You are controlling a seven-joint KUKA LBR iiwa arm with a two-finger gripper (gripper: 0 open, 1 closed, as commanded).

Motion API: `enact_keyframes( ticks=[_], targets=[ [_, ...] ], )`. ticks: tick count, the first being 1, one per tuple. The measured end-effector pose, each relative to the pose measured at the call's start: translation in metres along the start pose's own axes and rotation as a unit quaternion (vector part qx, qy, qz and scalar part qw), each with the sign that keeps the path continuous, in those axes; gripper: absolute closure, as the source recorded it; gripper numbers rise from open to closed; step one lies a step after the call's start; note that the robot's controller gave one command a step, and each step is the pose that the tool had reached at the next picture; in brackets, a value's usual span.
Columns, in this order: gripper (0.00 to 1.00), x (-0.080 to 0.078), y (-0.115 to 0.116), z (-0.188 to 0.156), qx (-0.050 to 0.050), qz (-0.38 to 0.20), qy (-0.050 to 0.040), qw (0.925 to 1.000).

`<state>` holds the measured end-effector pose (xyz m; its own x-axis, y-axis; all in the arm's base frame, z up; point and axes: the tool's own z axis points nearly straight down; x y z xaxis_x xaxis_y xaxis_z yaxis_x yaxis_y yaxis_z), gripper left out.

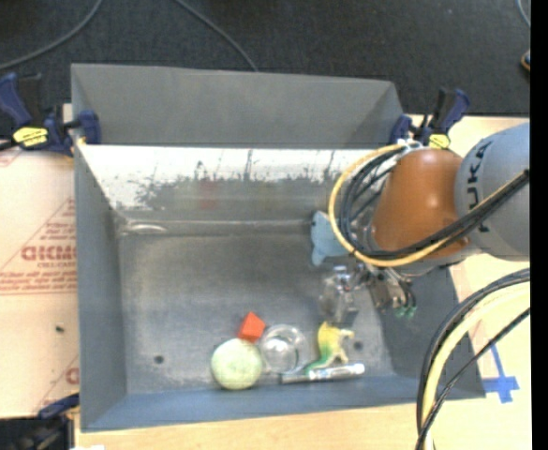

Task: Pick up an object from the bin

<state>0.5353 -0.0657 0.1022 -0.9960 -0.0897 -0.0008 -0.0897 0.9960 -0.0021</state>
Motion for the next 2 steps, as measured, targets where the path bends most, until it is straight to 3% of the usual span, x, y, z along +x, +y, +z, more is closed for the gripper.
enact_keyframes(
  ticks=[1, 2],
  targets=[
    [1.0, -0.063, 0.017, 0.02, -0.001, 0.01, -0.0037, 0.9999],
    [1.0, -0.014, 0.062, 0.03, -0.002, 0.068, -0.0042, 0.9977]
  ],
)
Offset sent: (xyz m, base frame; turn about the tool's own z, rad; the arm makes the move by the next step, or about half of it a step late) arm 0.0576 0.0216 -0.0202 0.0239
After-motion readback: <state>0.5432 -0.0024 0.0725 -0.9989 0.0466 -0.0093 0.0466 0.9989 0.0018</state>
